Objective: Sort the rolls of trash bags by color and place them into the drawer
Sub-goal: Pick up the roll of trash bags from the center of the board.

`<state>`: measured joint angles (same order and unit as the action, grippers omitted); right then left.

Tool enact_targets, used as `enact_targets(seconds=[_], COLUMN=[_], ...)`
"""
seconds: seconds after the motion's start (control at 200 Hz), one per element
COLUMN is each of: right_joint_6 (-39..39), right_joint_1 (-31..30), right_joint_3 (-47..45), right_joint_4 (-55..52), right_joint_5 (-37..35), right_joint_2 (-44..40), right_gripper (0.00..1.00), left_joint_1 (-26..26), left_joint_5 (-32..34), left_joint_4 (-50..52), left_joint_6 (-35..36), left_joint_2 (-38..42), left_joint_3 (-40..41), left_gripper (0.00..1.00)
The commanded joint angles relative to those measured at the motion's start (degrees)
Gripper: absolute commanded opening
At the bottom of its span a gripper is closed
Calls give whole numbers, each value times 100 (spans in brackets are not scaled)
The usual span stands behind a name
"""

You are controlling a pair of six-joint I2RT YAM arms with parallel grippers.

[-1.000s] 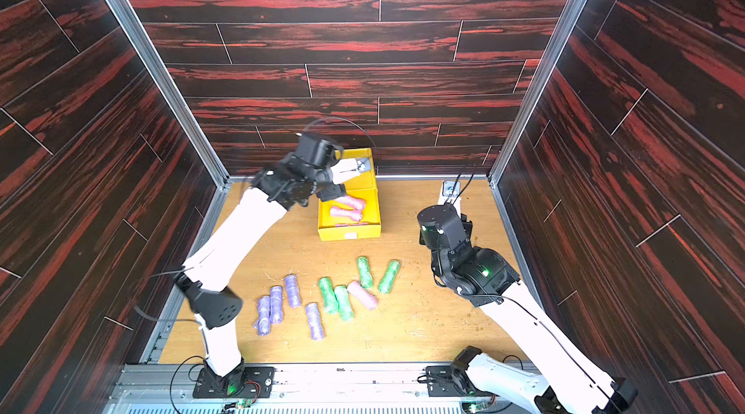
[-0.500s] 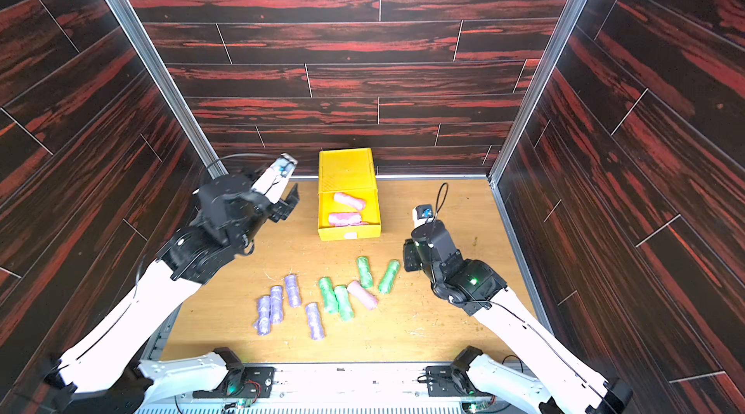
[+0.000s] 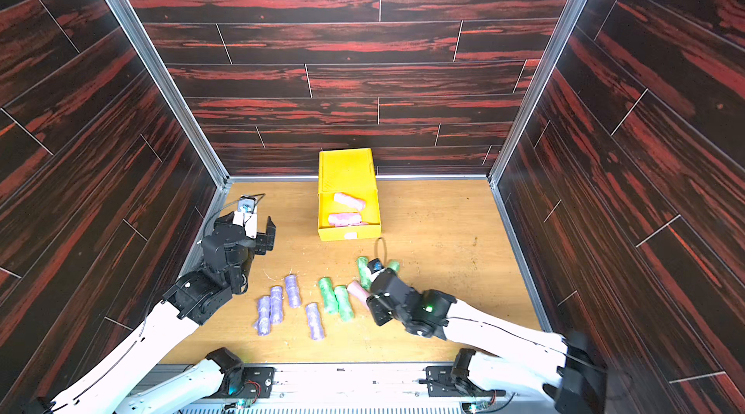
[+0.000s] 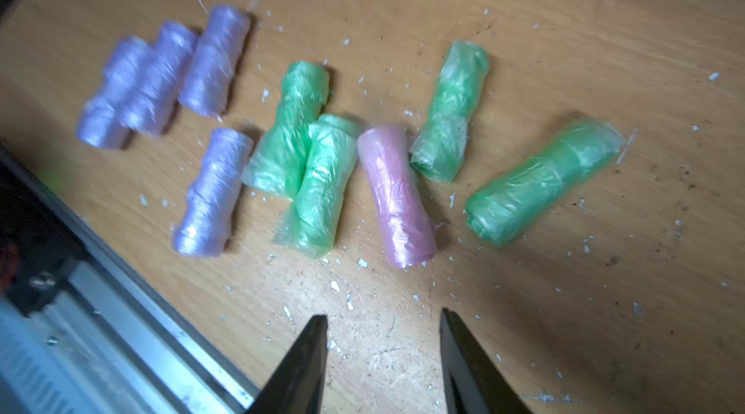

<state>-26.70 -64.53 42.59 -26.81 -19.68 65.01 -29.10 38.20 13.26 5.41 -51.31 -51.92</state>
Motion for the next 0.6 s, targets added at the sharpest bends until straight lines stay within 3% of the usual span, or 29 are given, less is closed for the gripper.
enact_targets(seconds=[0.0,0.591], right_joint_6=[-186,219], right_joint_1=[-238,-279], right_joint_3=[278,707], right_joint_4=[105,369], right_joint_5=[-753,-1382], right_joint_2=[617,2319], right_gripper=[55,63], left_joint_1=[206,449], left_joint_5=[56,-216], left_joint_4=[-139,232], left_joint_6=[-725,-1077], left_joint_2=[106,-37], left_joint_3=[19,-139], left_gripper=[89,91])
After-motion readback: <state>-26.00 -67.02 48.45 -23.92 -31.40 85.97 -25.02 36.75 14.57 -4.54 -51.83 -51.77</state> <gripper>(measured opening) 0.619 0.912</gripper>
